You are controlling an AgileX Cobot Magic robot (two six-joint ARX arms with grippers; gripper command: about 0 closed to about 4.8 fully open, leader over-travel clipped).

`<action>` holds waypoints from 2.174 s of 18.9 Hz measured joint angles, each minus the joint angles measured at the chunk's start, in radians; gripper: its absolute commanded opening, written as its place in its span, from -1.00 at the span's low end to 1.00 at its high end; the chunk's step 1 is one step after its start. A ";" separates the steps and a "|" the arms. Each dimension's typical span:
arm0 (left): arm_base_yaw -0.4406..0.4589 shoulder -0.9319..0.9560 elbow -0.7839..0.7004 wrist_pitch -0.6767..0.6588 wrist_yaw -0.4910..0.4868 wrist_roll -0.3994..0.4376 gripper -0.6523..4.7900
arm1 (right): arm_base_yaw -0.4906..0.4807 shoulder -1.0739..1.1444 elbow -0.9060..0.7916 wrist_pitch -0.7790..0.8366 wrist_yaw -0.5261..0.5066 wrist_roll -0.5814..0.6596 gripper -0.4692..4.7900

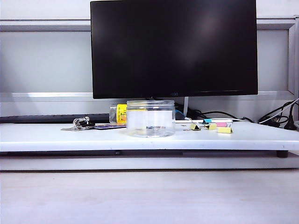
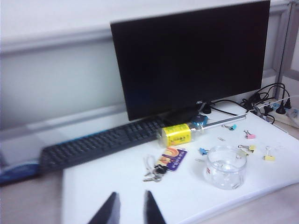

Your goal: Take the clips out of the round transparent plastic box and place them on the table.

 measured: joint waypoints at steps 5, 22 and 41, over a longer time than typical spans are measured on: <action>0.000 -0.094 -0.380 0.257 0.000 -0.122 -0.47 | 0.000 -0.109 -0.065 -0.006 0.002 0.042 -0.43; 0.000 -0.090 -1.019 0.837 0.008 -0.320 -0.47 | 0.000 -0.124 -0.264 0.128 0.045 0.082 -0.43; 0.000 -0.090 -1.282 1.132 0.115 -0.103 -0.78 | 0.000 -0.135 -0.547 0.295 0.159 0.098 -0.83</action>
